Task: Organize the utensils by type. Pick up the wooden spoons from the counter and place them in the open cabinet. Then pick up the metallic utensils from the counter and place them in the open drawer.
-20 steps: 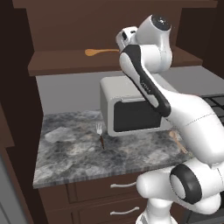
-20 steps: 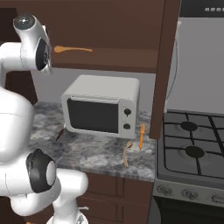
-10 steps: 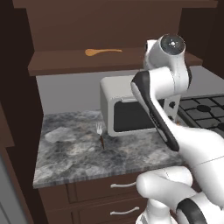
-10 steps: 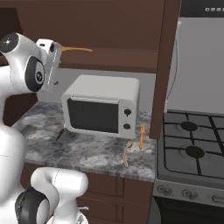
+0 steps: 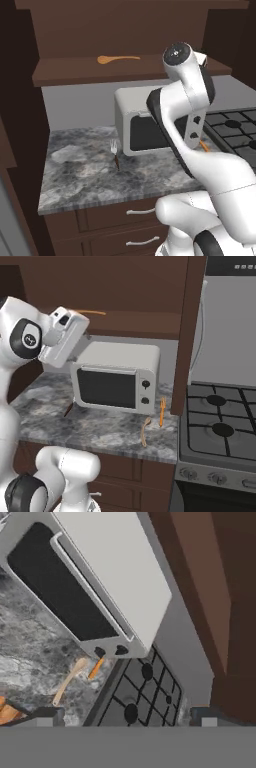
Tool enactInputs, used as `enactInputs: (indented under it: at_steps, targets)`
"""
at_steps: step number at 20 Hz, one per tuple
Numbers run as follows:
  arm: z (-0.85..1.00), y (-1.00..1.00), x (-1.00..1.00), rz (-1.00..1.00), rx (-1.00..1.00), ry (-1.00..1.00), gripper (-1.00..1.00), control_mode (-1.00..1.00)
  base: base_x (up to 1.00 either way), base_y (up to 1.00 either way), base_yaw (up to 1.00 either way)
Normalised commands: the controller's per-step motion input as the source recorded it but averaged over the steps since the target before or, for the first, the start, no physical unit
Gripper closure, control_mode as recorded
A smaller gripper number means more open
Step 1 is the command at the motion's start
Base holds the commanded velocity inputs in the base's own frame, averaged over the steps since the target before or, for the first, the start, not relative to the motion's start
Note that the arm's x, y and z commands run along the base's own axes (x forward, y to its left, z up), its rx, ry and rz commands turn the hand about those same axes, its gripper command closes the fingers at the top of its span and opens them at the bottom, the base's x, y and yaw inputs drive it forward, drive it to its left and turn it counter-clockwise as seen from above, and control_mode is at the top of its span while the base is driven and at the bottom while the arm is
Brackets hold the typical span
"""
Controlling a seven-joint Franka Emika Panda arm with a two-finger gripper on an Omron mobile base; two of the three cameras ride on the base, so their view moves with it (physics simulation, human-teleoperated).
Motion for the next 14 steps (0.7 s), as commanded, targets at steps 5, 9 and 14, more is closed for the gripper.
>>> enactInputs:
  at_steps: [5, 9, 14]
  targets:
    - [0.0, -0.48, -0.32, -0.52, 0.22, 0.0, -1.0, -1.0, 0.0, 0.0, 0.0]
    - [-0.04, -0.38, -0.43, -0.28, 0.32, 0.0, -1.0, -1.0, 0.0, 0.0, 0.0]
    - [-0.18, -0.37, -0.42, -0.22, 0.31, -0.01, -1.0, -1.0, 0.0, 0.0, 0.0]
